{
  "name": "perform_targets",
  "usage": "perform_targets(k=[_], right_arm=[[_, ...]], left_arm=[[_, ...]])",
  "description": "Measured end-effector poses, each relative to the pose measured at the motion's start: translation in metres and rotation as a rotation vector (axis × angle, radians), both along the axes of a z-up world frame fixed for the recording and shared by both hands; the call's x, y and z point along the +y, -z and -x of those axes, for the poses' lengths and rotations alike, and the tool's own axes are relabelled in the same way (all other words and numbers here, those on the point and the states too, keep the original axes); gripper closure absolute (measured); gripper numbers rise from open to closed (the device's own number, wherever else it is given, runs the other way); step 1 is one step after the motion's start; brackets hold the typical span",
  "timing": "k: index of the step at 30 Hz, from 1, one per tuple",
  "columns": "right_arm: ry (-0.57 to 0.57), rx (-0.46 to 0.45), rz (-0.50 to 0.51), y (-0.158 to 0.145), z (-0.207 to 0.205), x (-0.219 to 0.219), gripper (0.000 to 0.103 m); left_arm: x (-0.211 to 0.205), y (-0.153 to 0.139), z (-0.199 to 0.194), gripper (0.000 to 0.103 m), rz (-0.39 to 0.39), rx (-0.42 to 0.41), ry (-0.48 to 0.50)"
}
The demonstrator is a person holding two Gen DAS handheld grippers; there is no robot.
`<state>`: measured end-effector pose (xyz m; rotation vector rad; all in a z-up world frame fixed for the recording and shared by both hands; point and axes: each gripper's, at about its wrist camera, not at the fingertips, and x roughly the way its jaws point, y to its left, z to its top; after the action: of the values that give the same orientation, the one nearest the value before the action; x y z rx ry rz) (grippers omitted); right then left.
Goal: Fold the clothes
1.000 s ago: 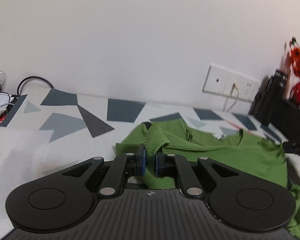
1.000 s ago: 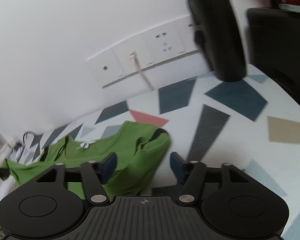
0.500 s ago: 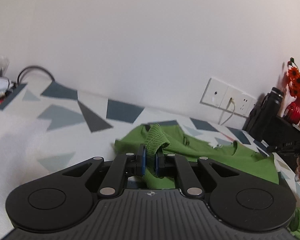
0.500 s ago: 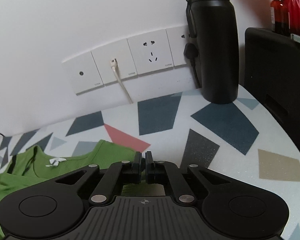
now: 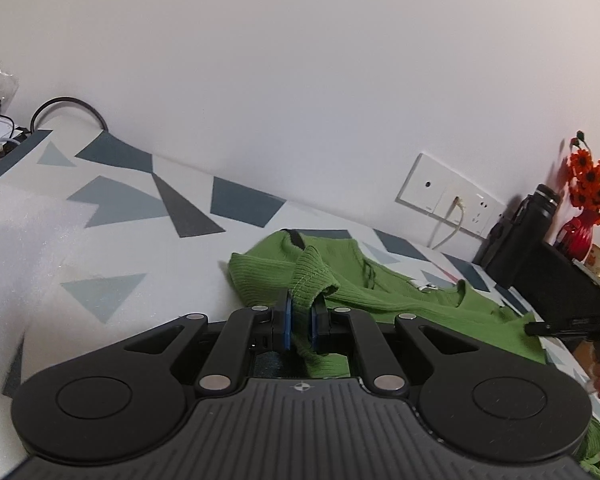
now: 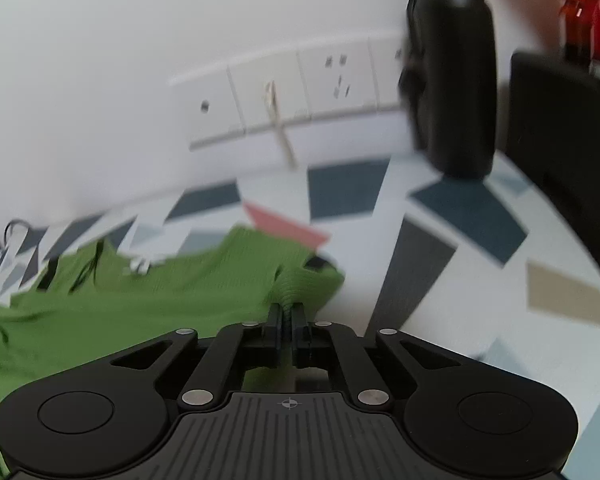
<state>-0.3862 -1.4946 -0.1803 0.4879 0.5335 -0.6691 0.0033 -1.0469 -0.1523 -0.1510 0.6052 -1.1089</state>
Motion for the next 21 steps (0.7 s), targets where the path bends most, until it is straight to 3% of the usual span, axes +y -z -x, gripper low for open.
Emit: perform_targets(k=[5,10,11,14,17,21], right_arm=[[0.034,-0.021,0.062,-0.007,-0.002,-0.008,0.1],[0.058,0.03,0.084,0.007,-0.017,-0.023,0.1],[0.064,0.046,0.084,0.012,-0.02,-0.026,0.097],[0.082,0.087,0.122,0.019,-0.02,-0.021,0.068],[0.025,0.102,0.178,0.012,-0.007,0.001,0.06],[-0.123,0.153,0.274,0.002,0.008,0.047,0.056]], left_arm=[[-0.004,-0.003,0.008,0.094,0.039,0.014,0.07],[-0.009,0.001,0.005,0.094,0.044,0.052,0.09],[-0.011,0.004,0.003,0.094,0.033,0.065,0.088],[-0.012,0.009,-0.003,0.094,0.023,0.098,0.087],[-0.013,0.011,-0.003,0.094,0.018,0.11,0.09],[-0.017,0.011,-0.002,0.094,-0.005,0.107,0.091]])
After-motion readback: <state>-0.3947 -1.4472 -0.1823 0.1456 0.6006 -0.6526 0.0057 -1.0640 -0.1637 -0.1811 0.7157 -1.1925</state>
